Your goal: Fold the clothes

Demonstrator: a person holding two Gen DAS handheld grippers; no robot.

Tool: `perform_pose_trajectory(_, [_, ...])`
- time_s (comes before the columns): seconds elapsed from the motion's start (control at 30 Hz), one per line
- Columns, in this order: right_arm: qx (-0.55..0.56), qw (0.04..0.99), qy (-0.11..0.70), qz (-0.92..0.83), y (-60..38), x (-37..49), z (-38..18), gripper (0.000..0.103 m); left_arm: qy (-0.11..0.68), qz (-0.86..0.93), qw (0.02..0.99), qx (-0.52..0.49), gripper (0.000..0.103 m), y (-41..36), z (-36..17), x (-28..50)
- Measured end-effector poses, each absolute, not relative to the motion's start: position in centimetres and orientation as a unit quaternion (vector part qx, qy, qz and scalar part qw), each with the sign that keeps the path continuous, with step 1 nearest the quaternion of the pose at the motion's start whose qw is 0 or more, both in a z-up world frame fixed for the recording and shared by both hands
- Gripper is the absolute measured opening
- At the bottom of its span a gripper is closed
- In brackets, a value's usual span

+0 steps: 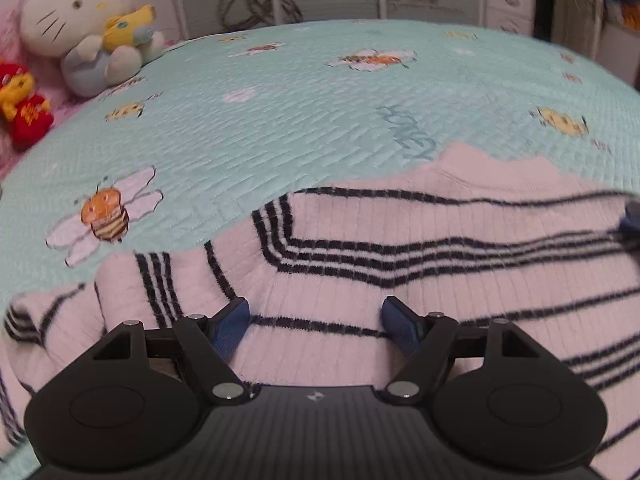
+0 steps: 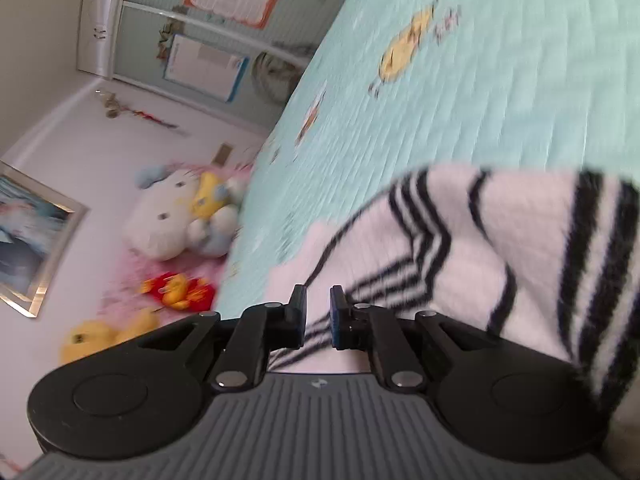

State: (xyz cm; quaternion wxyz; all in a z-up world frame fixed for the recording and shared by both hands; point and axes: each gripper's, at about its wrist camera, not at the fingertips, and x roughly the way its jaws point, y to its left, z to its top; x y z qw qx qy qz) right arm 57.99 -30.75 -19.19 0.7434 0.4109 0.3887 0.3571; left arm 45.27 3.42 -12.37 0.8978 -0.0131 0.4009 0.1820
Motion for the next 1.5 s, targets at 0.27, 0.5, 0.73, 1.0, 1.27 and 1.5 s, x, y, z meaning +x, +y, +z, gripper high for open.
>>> perform_pose_trajectory(0.27, [0.395, 0.787, 0.346, 0.324, -30.7, 58.9, -18.7, 0.04, 0.384, 0.18, 0.901, -0.094, 0.074, 6.5, -13.0, 47.9])
perform_pose_trajectory(0.5, [0.438, 0.783, 0.364, 0.25, -32.5, 60.3, -20.3, 0.0, 0.393, 0.198, 0.896, -0.049, 0.077, 5.1, -12.6, 46.1])
perform_pose_trajectory(0.73, [0.44, 0.811, 0.305, 0.237, -33.5, 59.0, -18.7, 0.037, 0.38, 0.195, 0.904, -0.038, 0.08, 1.6, -12.0, 44.8])
perform_pose_trajectory(1.0, [0.353, 0.85, 0.345, 0.185, -31.3, 60.1, -19.0, 0.0, 0.376, 0.218, 0.899, -0.049, 0.09, 1.5, -12.3, 44.4])
perform_pose_trajectory(1.27, [0.306, 0.872, 0.308, 0.226, -29.0, 59.7, -16.8, 0.041, 0.364, 0.182, 0.913, -0.038, 0.096, 0.2, -13.2, 47.9])
perform_pose_trajectory(1.5, [0.326, 0.86, 0.331, 0.214, -30.2, 60.6, -18.6, 0.016, 0.322, 0.165, 0.932, -0.002, 0.088, -0.5, -10.9, 48.4])
